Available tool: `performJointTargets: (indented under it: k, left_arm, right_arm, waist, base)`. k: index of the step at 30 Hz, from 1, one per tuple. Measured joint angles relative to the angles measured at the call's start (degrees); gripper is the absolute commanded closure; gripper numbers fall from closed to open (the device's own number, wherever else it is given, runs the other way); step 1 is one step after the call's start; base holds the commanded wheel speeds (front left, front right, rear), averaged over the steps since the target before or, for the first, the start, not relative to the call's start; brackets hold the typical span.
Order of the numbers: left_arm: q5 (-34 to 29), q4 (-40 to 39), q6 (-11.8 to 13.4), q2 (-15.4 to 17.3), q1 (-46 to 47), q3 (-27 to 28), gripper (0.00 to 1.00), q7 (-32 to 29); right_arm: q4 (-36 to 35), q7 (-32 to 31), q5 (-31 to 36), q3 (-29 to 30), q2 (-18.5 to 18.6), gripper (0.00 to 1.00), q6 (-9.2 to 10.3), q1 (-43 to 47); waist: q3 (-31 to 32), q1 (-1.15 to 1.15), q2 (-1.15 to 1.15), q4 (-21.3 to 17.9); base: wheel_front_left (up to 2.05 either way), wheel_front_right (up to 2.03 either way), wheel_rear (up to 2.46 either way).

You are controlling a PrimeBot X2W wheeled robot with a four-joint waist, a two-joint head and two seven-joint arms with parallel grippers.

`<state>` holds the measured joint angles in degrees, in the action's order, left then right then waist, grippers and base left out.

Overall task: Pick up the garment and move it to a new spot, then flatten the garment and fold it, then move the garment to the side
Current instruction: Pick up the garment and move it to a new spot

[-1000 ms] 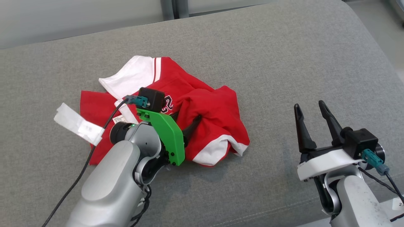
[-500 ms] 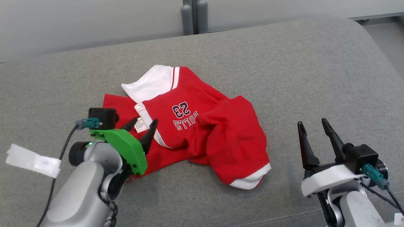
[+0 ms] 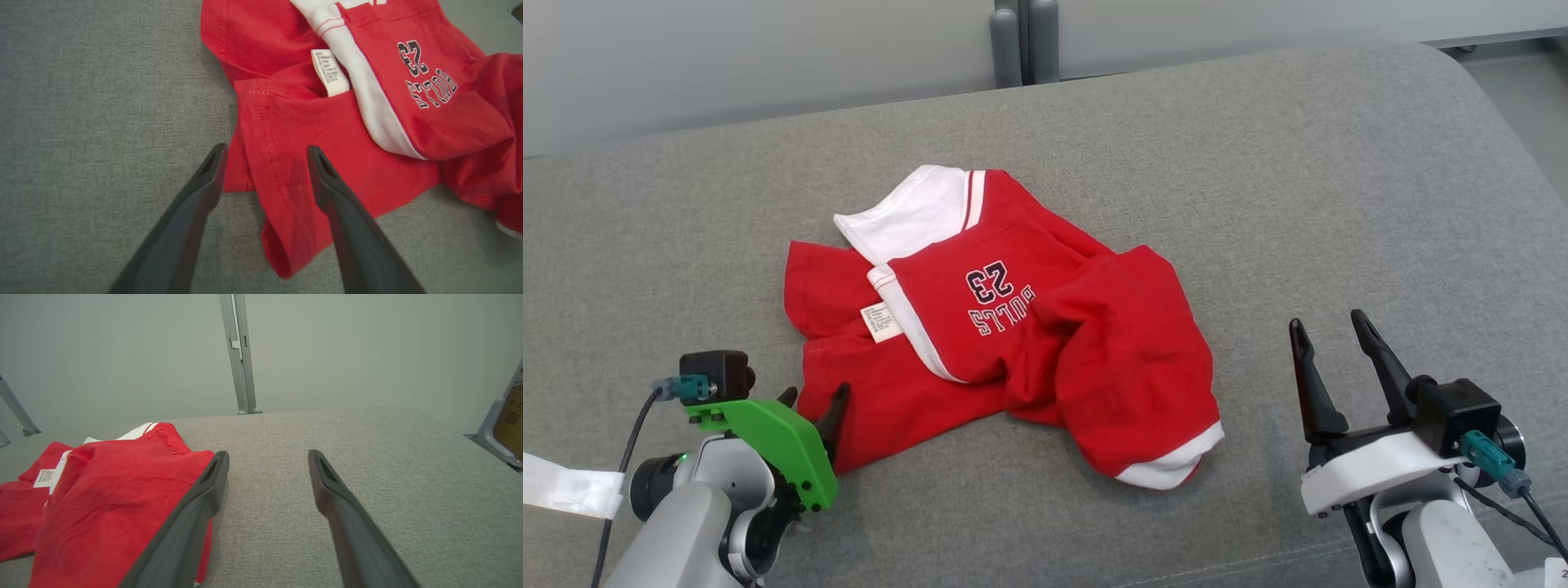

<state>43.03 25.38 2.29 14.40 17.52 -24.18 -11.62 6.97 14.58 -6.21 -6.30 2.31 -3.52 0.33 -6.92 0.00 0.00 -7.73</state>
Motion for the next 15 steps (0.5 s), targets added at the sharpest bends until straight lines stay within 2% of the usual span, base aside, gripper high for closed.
performJointTargets:
  k: [11, 12, 13, 14, 15]
  left_arm:
    - [5.06, 1.80, -0.34, -1.88, 0.13, 1.80, 0.00, -2.94]
    - [5.55, 1.81, -0.57, -2.43, 0.19, 1.68, 0.51, -3.28]
    - [5.60, 1.90, -0.85, -2.76, 0.42, 1.40, 0.95, -3.49]
    - [5.59, 1.96, -0.93, -2.81, 0.75, 1.10, 1.00, -3.66]
    - [5.58, 2.01, -1.29, -2.70, 1.21, 0.81, 1.00, -4.10]
  right_arm:
    - [-0.23, 0.00, -0.22, -0.76, -0.01, 0.00, -0.16, -0.40]
    - [-0.24, 0.00, -0.27, -0.71, -0.01, 0.00, -0.16, -0.50]
    - [-0.24, 0.00, -0.33, -0.56, -0.02, 0.00, -0.15, -0.62]
    - [-0.25, 0.00, -0.33, -0.42, -0.01, 0.00, -0.14, -0.77]
    - [-0.25, 0.00, -0.35, -0.32, 0.00, 0.00, -0.13, -0.91]
  waist:
    - [-2.29, 0.00, 0.00, -1.73]
    - [-2.49, 0.00, 0.00, -1.87]
    - [-2.66, 0.00, 0.00, -1.98]
    - [-2.79, 0.00, 0.00, -2.07]
    - [-2.91, 0.00, 0.00, -2.13]
  base:
    - [0.00, 0.00, 0.00]
    - [0.00, 0.00, 0.00]
    - [0.00, 0.00, 0.00]
    - [0.00, 0.00, 0.00]
    - [0.00, 0.00, 0.00]
